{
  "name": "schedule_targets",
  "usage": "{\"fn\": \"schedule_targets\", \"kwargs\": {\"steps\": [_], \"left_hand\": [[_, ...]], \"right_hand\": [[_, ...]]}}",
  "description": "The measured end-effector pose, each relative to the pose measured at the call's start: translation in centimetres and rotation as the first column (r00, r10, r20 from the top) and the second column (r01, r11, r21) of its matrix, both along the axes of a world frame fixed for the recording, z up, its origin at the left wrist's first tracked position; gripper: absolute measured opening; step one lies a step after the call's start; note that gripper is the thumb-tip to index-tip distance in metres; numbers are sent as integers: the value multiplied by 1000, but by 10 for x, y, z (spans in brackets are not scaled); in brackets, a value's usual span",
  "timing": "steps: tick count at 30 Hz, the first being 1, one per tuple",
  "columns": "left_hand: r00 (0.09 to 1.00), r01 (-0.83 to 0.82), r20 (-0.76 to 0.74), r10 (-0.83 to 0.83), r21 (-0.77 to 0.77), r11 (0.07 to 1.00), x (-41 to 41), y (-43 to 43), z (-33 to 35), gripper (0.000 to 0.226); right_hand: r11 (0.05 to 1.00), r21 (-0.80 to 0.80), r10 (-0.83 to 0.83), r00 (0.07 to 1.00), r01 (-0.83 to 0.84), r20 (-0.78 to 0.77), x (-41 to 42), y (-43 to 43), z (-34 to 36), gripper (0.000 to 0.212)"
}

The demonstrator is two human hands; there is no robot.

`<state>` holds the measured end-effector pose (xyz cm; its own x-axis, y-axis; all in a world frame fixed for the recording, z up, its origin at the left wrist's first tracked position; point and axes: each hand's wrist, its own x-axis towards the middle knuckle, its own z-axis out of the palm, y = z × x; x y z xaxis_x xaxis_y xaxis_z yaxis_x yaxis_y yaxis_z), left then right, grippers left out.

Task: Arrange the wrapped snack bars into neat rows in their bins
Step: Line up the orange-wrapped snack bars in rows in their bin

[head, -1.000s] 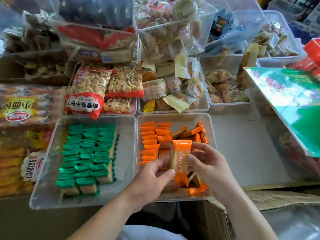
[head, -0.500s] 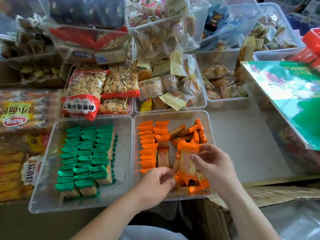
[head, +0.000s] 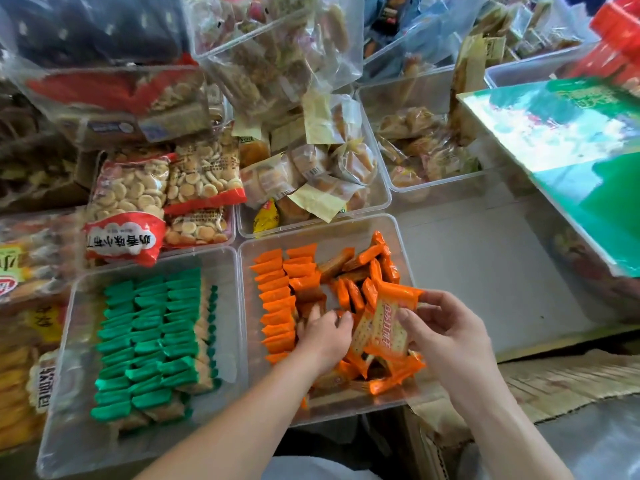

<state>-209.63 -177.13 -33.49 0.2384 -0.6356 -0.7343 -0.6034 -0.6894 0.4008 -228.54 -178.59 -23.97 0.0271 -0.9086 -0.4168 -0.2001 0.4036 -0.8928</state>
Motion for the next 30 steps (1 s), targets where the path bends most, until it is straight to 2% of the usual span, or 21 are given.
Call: {"fn": "schedule_targets", "kwargs": {"steps": [2, 7, 11, 14, 17, 19, 21, 24, 26, 28, 30], "left_hand": [[998, 35, 51, -35, 4, 999, -4, 0, 0, 66], [1000, -10, 29, 13, -85, 996, 0, 10, -5, 70], [999, 25, 43, -24, -13, 1000, 1, 9, 1, 74], [998, -59, -23, 59, -15, 998, 1, 8, 9, 79], [984, -111, -143, 102, -53, 992, 0, 12, 22, 75], [984, -89, -163, 68, -124, 988, 1, 20, 33, 66], [990, -98, -120, 67, -271, 958, 6, 33, 47, 58], [983, -178, -65, 169, -514, 839, 18, 50, 69, 26], [945, -325, -180, 272, -572, 753, 27, 57, 83, 20], [869, -488, -356, 343, -508, 710, 33, 63, 97, 21], [777, -605, -507, 374, -434, 668, 38, 69, 106, 32]], "right_hand": [[1000, 5, 4, 1000, -4, 14, -2, -1, -3, 14], [999, 34, -2, 999, 1, 34, -3, -1, -5, 15], [999, 50, 6, 1000, -7, 23, -3, -1, -6, 16], [998, 60, 9, 1000, -10, 22, -2, 0, -5, 17], [998, 61, 22, 1000, -22, 1, 2, 1, -1, 18], [999, 46, 24, 1000, -24, -16, 4, 1, 1, 16], [999, 34, 34, 999, -33, -30, 7, 1, 4, 16], [998, 17, 60, 997, -59, -47, 11, 1, 9, 16], [997, 18, 81, 995, -81, -52, 15, 2, 12, 17], [994, 35, 102, 993, -101, -50, 19, 2, 16, 17], [992, 64, 113, 993, -112, -22, 24, 1, 19, 18]]}}
